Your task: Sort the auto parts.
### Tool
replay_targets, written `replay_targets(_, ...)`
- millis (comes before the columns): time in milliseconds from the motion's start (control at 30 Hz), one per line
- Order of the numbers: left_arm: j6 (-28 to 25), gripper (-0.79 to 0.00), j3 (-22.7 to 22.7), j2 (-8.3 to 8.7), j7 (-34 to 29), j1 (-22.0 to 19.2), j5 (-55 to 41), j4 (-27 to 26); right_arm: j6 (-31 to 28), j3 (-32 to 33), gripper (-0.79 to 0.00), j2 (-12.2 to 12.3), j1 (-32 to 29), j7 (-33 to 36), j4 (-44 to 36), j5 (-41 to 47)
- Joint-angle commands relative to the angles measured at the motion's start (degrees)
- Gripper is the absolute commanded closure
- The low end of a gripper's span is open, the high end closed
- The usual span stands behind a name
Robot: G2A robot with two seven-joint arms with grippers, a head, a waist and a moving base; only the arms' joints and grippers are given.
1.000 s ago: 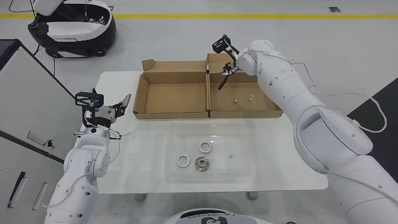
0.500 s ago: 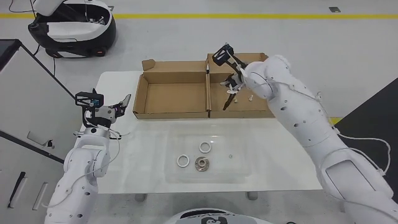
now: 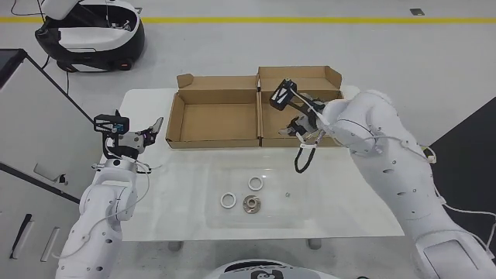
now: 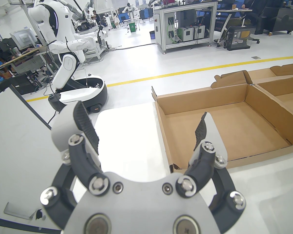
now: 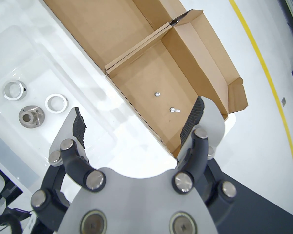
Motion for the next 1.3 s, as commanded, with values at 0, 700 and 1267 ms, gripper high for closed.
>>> replay_targets(0, 0.0, -0.785, 0.0, 0.00, 0.0, 0.0, 0.0, 0.0, 0.1, 0.0, -0.785, 0.0, 0.0, 0.0, 0.0, 0.0)
replay_targets(700, 0.0, -0.785, 0.0, 0.00, 0.0, 0.0, 0.0, 0.0, -5.0, -1.8, -0.785, 1.5, -2.0, 1.1, -1.7, 0.0)
replay_targets(1267, 0.0, -0.785, 0.0, 0.00, 0.0, 0.0, 0.0, 0.0, -2.0, -31.2, -0.785, 12.1, 22.3, 4.1, -2.8, 21.3)
